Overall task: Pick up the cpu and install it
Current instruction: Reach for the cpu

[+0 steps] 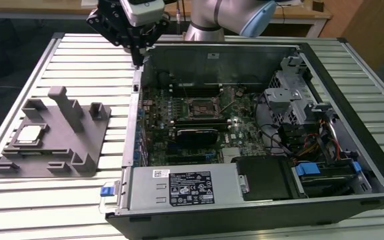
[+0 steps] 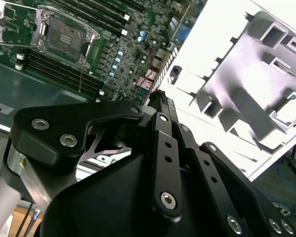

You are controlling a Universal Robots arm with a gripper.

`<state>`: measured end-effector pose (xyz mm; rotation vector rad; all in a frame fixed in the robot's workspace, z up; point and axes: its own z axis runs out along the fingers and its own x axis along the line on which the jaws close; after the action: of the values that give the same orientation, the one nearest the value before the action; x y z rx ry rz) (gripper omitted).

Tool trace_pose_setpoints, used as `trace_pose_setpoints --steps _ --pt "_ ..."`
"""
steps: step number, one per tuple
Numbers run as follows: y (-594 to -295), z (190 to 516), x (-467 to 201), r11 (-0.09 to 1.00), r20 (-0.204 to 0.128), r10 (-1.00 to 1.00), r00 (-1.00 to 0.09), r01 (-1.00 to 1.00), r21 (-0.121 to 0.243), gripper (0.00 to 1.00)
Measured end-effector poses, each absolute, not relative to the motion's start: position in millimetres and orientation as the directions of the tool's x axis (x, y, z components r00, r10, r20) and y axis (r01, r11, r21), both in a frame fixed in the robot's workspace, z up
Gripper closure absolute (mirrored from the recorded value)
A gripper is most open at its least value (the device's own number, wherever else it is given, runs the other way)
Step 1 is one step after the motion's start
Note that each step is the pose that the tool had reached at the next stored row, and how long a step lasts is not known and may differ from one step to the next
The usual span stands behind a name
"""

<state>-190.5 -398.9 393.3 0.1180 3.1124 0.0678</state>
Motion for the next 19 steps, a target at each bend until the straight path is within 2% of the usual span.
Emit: trace_pose_setpoints --steps 19 --pt "-399 393 -224 0.996 -0.025 0.076 -0.997 0.075 0.044 0.89"
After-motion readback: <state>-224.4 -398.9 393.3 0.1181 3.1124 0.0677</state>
